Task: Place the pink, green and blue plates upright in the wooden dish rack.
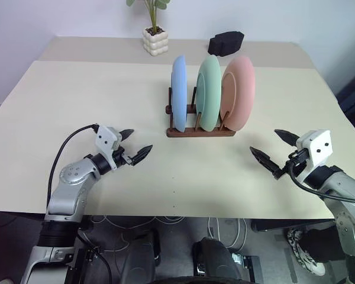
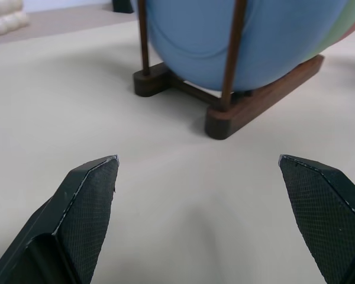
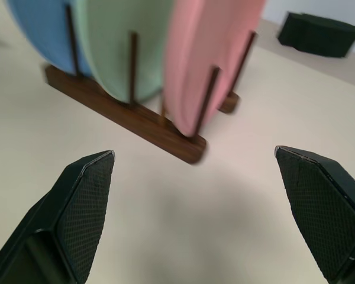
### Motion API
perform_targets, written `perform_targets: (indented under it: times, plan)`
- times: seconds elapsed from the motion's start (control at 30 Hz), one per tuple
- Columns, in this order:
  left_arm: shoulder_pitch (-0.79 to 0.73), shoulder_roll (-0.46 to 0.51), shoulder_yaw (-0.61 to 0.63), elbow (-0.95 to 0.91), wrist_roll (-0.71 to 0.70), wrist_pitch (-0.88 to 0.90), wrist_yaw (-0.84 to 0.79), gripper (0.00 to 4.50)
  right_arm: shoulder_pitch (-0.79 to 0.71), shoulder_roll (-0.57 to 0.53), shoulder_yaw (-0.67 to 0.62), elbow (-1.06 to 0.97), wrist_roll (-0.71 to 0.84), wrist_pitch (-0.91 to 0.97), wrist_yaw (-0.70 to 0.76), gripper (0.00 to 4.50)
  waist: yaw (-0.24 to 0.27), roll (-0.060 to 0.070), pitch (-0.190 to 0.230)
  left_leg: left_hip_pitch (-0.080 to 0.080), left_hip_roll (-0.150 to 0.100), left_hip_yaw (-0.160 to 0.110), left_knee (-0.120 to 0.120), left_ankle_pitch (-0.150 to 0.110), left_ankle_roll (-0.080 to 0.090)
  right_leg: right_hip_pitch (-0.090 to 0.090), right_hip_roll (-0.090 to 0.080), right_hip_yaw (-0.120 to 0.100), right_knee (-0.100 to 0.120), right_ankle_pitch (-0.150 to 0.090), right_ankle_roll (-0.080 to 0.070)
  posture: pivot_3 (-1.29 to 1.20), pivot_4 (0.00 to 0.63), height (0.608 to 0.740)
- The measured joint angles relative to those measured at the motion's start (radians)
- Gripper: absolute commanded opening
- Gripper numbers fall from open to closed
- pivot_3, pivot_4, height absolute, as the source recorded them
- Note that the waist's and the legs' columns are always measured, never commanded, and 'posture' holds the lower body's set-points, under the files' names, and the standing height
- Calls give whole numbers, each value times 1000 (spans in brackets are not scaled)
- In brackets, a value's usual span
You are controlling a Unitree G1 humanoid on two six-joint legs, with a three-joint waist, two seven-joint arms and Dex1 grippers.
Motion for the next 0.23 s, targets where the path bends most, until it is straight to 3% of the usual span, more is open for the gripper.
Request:
perform_targets:
  times: [0.23]
  plan:
    - [40,-2,8,3,9,-6,20,4500,-33,17,38,121,-27,-53,13,4439,-1,0,0,0,0,0,1,0,0,0,0,0,0,0,0,0,150,732]
